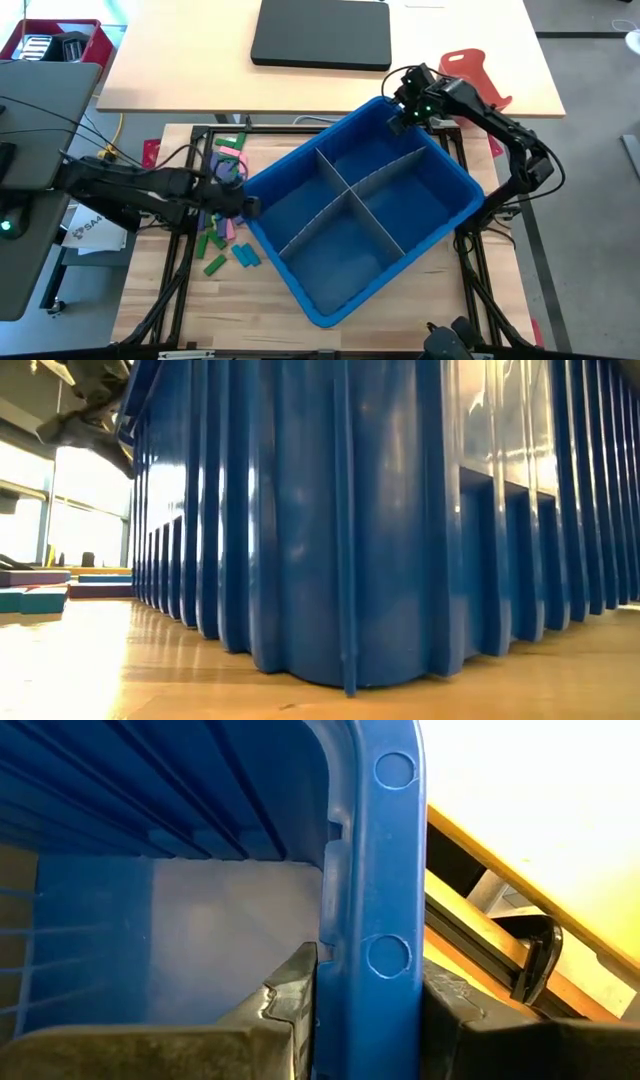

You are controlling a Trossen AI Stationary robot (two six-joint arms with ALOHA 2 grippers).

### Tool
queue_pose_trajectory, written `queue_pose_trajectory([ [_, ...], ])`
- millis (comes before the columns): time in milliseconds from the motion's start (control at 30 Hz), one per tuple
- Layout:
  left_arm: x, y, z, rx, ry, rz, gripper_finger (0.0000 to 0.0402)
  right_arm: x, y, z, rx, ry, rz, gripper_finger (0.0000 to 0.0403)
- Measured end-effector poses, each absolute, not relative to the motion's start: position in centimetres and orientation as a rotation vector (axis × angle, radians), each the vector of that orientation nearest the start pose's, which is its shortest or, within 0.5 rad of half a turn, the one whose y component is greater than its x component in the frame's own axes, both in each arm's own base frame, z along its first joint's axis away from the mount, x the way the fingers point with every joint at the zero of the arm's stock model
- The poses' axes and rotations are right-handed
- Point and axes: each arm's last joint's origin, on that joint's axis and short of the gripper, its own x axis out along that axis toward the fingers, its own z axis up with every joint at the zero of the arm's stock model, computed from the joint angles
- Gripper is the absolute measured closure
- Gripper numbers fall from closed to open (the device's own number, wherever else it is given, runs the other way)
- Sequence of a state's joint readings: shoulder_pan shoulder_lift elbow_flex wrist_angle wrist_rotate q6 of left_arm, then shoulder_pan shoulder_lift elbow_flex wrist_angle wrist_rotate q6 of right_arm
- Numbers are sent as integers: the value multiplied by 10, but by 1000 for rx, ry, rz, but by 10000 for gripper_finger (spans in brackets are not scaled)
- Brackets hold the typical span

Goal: Sort blocks
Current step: Move the blue bin to the top of the table

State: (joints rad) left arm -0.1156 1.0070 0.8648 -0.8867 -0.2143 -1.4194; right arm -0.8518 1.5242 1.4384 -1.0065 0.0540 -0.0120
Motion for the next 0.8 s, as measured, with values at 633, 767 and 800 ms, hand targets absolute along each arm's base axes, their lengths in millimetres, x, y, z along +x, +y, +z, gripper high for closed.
queue_pose_trajectory([
  [633,166,52,336,-900,548,876,243,157,-204,362,514,862,-970,304],
  [767,174,81,354,-789,486,900,257,140,-195,376,510,804,-1059,304],
  [800,177,91,358,-758,470,905,259,138,-194,378,510,792,-1084,304],
])
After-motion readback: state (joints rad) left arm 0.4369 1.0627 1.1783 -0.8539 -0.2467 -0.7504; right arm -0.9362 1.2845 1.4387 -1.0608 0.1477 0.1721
